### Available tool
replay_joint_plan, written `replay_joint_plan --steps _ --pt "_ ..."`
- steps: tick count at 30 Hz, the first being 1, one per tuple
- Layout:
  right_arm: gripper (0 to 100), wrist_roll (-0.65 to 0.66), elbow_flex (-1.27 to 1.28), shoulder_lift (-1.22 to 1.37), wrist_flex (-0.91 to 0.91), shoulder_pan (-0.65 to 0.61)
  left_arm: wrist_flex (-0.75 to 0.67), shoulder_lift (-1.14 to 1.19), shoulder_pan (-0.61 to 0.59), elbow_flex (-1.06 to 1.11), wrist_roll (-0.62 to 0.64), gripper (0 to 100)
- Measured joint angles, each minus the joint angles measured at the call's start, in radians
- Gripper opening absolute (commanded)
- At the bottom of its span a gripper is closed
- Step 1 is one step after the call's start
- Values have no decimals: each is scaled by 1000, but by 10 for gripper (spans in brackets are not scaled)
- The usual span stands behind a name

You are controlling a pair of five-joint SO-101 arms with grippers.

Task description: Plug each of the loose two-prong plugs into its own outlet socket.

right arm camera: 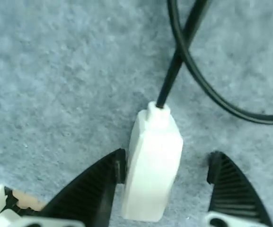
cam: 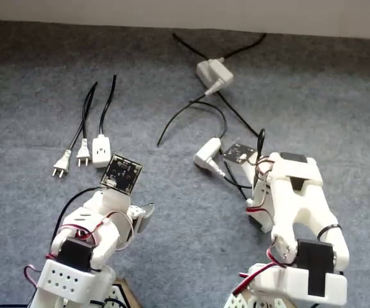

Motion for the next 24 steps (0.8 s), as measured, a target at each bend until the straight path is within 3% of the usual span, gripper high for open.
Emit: replay_joint_plan --steps 7,16,20,24 --pt "275 0 12 -48 23 -5 0 0 0 0 0 225" --pt "277 -121 -135 -377 288 -193 0 0 0 0 0 225" --pt "277 -123 -209 -387 296 -155 0 0 0 0 0 225" --pt "275 -83 -239 -298 282 -32 0 0 0 0 0 225"
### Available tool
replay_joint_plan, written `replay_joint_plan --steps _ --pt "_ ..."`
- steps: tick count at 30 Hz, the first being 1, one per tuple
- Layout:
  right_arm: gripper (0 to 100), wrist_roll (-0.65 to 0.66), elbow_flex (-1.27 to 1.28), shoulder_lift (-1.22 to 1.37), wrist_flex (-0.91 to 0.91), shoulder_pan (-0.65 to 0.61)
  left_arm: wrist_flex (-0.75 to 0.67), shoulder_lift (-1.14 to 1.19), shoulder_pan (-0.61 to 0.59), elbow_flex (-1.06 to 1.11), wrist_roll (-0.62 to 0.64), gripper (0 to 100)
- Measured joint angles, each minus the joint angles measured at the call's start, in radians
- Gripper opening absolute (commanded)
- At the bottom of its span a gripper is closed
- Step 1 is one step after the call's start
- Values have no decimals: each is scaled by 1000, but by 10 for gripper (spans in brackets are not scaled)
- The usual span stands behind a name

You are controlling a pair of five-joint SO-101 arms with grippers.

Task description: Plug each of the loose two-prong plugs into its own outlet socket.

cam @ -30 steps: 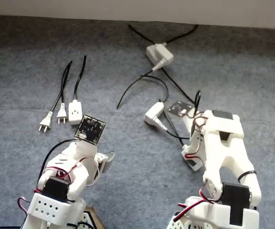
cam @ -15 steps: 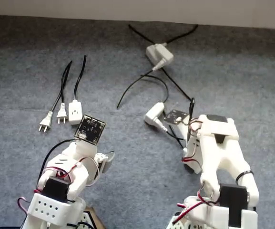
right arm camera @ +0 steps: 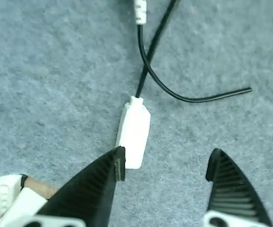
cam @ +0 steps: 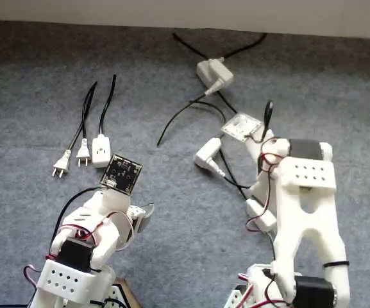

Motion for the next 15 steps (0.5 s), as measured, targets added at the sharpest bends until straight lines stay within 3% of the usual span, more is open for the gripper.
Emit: replay_joint_plan --steps 5,15 --pt "275 71 -2 172 -35 126 0 0 0 0 0 225" --pt "275 81 26 247 -43 94 0 0 0 0 0 225"
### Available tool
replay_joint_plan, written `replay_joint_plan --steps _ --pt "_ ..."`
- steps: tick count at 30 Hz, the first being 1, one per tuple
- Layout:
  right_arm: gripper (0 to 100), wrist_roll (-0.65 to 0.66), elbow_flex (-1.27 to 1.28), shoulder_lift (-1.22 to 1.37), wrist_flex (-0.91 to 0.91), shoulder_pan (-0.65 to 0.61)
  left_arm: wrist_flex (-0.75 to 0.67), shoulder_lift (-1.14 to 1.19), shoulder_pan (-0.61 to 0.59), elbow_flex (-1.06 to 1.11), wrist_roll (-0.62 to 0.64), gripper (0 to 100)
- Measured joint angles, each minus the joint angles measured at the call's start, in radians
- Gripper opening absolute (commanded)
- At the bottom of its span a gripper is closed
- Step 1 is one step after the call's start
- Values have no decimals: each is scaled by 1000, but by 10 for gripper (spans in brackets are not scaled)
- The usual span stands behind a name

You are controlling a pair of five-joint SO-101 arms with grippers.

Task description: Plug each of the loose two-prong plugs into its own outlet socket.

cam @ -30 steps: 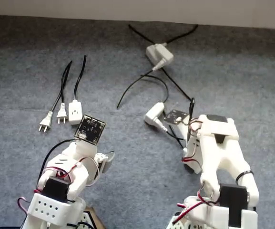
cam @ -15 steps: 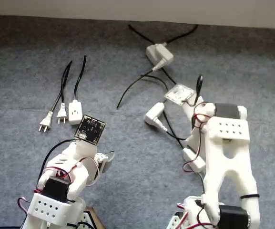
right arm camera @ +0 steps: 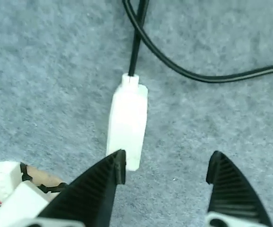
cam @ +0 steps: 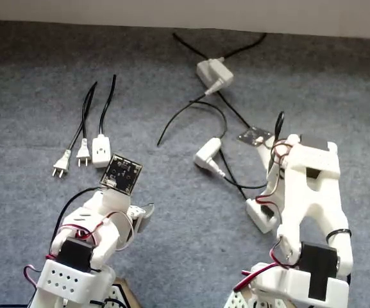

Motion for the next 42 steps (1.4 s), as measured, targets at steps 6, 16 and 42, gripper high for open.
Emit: replay_joint_plan --steps 6,16,42 --pt "275 3 107 -5 -54 -40 0 0 0 0 0 225" --pt "275 -57 198 -2 -83 -140 0 0 2 0 0 225" --pt "275 -522 -55 -92 -49 126 0 0 -68 -64 126 229"
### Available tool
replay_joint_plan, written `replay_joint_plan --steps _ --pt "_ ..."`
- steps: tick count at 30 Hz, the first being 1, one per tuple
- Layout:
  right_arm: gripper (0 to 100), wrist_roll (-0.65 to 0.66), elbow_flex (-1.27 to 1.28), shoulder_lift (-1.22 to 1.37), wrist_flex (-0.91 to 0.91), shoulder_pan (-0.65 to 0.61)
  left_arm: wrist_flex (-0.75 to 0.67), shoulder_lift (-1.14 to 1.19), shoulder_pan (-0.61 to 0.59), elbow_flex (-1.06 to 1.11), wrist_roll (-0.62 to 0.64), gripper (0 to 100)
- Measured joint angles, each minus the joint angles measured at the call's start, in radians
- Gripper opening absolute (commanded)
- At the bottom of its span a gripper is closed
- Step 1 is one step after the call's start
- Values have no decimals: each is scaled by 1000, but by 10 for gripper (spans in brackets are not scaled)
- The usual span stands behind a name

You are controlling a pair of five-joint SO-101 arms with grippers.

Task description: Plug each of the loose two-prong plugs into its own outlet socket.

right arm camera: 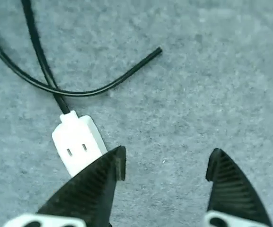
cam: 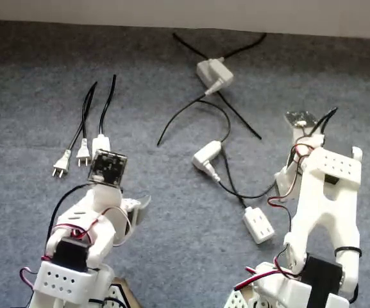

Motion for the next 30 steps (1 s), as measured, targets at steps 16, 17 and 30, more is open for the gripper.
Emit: replay_joint_plan --steps 16,17,30 --pt "275 -316 196 15 -133 -114 -95 549 -582 -433 -146 224" --pt "275 -316 224 15 -153 -126 -104 644 -605 -473 -138 224" --pt "275 -434 269 11 -216 -252 -278 1425 -681 -859 -124 224"
